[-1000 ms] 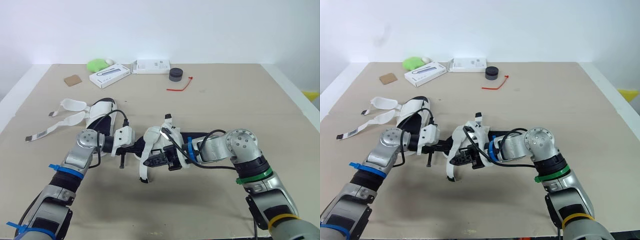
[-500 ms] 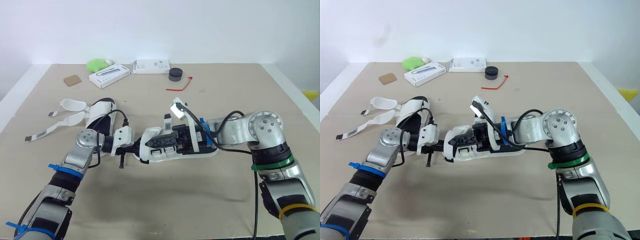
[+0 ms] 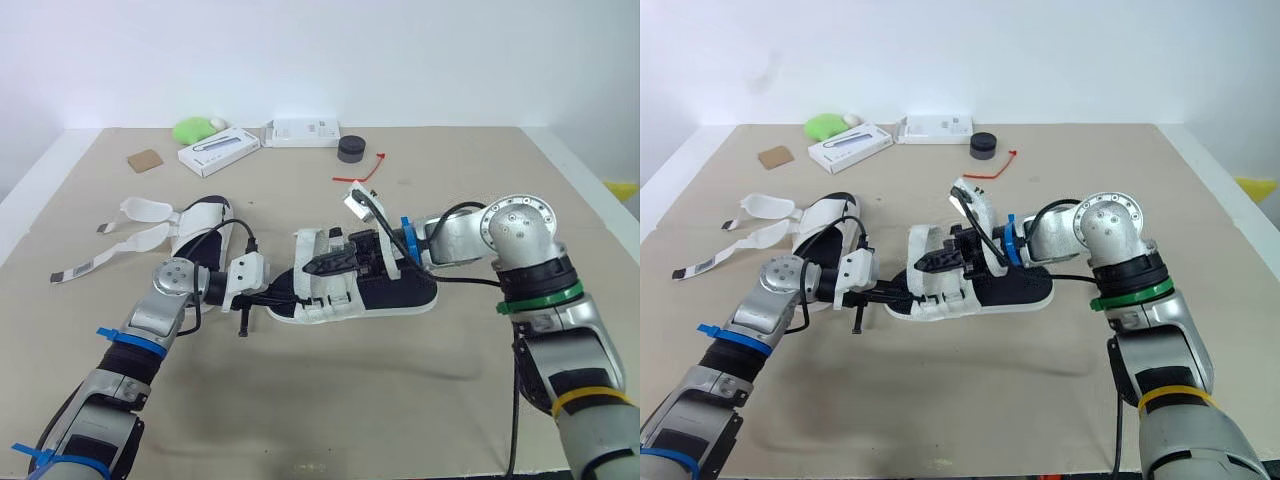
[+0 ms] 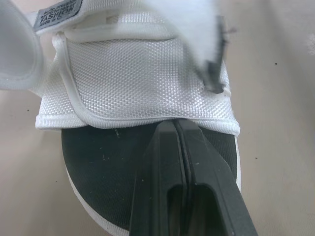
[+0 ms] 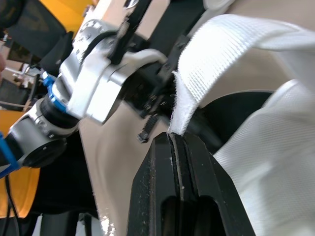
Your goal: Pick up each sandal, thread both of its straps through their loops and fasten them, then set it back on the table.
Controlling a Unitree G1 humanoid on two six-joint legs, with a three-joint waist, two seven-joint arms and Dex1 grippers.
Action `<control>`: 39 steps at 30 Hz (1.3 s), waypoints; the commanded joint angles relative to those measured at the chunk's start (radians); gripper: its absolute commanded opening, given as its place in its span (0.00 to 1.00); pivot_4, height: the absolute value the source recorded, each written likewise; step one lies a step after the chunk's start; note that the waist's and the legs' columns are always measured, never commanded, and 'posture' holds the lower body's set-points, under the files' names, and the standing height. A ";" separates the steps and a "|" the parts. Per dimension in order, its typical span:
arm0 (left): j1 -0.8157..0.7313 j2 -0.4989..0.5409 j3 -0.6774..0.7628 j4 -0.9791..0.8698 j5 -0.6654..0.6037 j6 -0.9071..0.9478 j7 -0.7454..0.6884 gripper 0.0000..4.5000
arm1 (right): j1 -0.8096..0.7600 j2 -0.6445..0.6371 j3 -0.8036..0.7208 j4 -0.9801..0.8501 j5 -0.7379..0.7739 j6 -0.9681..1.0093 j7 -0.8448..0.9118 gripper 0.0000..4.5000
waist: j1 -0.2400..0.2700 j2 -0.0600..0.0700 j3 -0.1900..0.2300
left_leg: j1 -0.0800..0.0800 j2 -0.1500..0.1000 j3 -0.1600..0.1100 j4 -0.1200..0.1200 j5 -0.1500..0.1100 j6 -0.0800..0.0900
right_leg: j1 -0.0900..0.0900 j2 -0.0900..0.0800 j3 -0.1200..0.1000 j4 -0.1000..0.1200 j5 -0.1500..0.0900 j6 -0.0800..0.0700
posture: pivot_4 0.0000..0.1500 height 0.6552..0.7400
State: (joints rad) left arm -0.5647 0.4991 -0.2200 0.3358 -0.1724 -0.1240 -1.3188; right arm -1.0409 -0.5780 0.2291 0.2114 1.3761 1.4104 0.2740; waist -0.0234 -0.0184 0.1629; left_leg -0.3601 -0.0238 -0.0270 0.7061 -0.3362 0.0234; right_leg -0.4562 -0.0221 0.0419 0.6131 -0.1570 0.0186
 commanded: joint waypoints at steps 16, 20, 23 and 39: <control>0.026 0.021 -0.020 -0.002 0.019 -0.007 -0.019 0.00 | -0.072 0.087 -0.137 0.068 -0.285 0.184 0.259 0.01 | 0.000 0.000 0.000 | 0.000 0.000 0.000 0.000 0.000 0.000 | -0.001 0.000 0.000 0.001 0.000 0.000 | 1.00 1.00; 0.023 0.018 -0.024 0.004 0.022 -0.012 -0.018 0.00 | -0.077 0.108 -0.154 0.090 -0.318 0.204 0.264 0.01 | 0.000 0.000 0.000 | -0.001 0.000 0.000 0.000 0.000 0.000 | -0.002 0.000 0.000 0.001 0.000 0.000 | 1.00 1.00; 0.022 0.015 -0.025 0.005 0.022 -0.013 -0.017 0.00 | -0.073 0.120 -0.149 0.108 -0.357 0.204 0.270 0.01 | 0.000 0.000 0.000 | -0.001 0.000 0.000 0.000 0.000 0.000 | -0.002 0.000 0.000 0.001 0.000 0.000 | 1.00 1.00; 0.024 0.015 -0.022 0.003 0.022 -0.011 -0.012 0.00 | -0.122 0.149 -0.010 0.243 -0.631 0.053 0.439 0.01 | -0.001 0.000 0.000 | 0.000 -0.001 0.001 0.000 0.000 -0.001 | -0.002 0.000 0.001 0.001 0.000 0.000 | 1.00 1.00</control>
State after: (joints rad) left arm -0.5593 0.5030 -0.2194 0.3343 -0.1723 -0.1356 -1.3173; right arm -1.1381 -0.4231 0.1971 0.4584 0.7734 1.4933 0.6719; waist -0.0241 -0.0180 0.1628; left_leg -0.3606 -0.0243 -0.0264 0.7060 -0.3359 0.0228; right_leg -0.4580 -0.0223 0.0425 0.6146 -0.1569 0.0183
